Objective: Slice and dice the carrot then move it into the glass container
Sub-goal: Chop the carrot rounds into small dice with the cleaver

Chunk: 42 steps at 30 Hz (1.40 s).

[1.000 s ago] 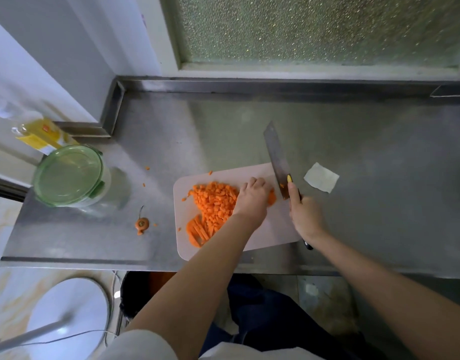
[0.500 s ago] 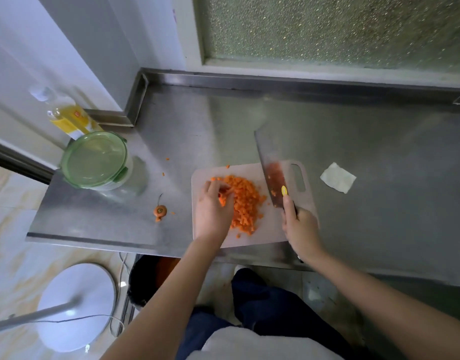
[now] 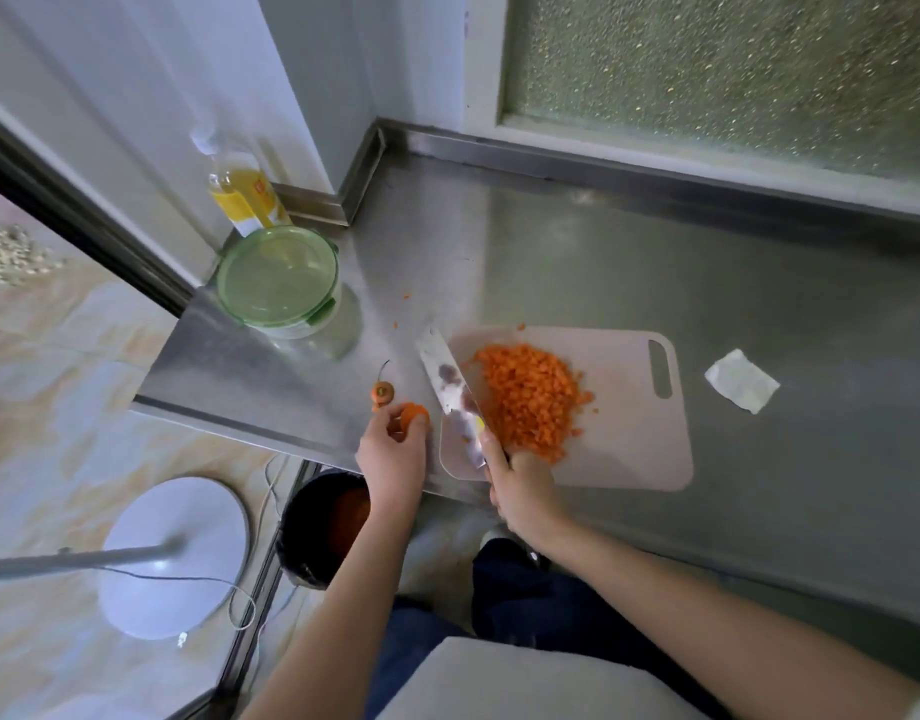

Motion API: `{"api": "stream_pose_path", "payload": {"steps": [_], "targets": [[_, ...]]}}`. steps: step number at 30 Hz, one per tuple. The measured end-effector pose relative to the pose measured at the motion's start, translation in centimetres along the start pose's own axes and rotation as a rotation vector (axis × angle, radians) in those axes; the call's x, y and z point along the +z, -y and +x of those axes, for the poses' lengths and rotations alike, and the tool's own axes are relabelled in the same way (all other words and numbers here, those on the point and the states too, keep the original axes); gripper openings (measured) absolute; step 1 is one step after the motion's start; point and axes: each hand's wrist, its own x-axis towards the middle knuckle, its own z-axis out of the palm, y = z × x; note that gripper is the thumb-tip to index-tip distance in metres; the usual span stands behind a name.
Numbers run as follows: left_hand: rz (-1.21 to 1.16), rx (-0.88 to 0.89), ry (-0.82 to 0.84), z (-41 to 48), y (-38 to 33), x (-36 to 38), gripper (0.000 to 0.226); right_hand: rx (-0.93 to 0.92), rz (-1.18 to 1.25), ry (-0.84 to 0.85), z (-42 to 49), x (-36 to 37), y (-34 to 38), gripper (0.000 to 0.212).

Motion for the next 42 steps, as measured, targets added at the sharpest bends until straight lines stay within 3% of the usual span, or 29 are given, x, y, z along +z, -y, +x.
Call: {"api": "stream_pose_path", "payload": {"steps": [3, 11, 31, 42], "targets": [[-0.038, -0.051, 0.071, -0.8, -0.2, 0.7, 0.003, 0.015, -0.083, -0.029, 0.4, -0.5, -0.4, 0.061], [0.105, -0.063, 0.155, -1.5, -0.6, 2.4, 0.019, 0.011, -0.130, -0.044, 0.6, -1.6, 0.1, 0.065], [0.172, 0.022, 0.117, -1.6, -0.3, 2.3, 0.014, -0.037, -0.464, 0.008, 0.3, -0.7, 0.9, 0.056], [0.163, 0.051, 0.119, -1.6, 0.0, 2.2, 0.015, -0.024, -0.344, -0.042, 1.0, -1.1, 0.3, 0.063]]}}
